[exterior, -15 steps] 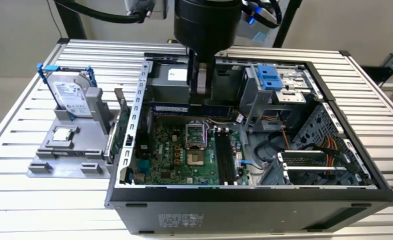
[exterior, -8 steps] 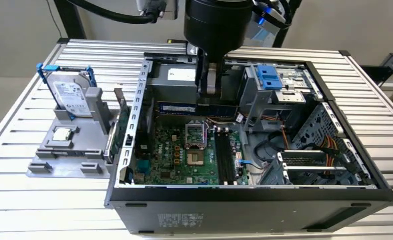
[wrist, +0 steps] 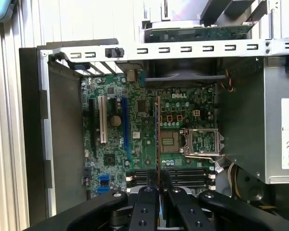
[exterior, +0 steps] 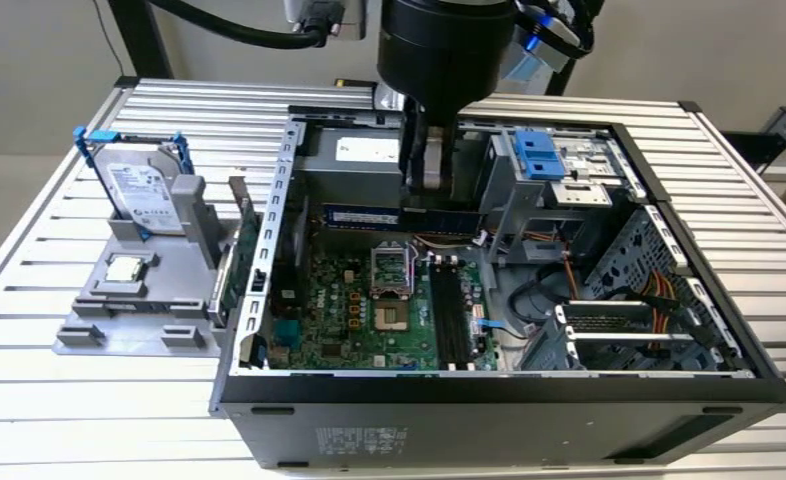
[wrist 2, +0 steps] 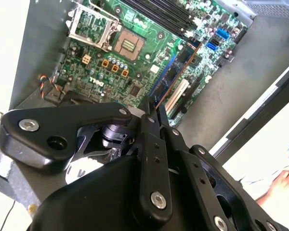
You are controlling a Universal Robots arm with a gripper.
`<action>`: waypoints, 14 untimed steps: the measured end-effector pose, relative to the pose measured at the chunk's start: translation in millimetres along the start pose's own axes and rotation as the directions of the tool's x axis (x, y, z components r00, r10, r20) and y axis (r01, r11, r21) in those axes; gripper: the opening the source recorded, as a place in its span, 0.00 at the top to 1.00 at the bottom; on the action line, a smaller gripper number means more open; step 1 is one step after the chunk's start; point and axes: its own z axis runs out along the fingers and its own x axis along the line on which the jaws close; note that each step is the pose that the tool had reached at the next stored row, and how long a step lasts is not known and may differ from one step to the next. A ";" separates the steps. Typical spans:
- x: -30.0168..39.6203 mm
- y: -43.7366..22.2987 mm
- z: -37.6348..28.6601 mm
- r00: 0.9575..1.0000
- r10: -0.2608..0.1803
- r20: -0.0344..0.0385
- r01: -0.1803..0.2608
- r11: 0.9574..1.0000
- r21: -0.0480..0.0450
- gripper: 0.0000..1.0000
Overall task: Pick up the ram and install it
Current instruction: 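Pick up the ram and move it above insertion slot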
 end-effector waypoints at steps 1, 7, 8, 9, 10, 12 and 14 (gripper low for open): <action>-0.1 -1.3 0.0 1.000 0.001 0.000 -0.001 1.000 0.000 1.00; -0.7 -9.6 -0.3 1.000 0.010 0.000 -0.010 1.000 0.000 1.00; -0.8 -11.0 -0.3 1.000 0.011 0.000 -0.011 1.000 0.000 1.00; -0.9 -12.6 -0.3 1.000 0.013 0.000 -0.013 1.000 0.000 1.00; -1.1 -14.0 -0.3 1.000 0.014 0.000 -0.014 1.000 -0.001 1.00; -1.3 -17.0 -0.4 1.000 0.017 0.000 -0.017 1.000 -0.001 1.00; -1.6 -20.2 -0.5 1.000 0.019 0.000 -0.019 1.000 -0.001 1.00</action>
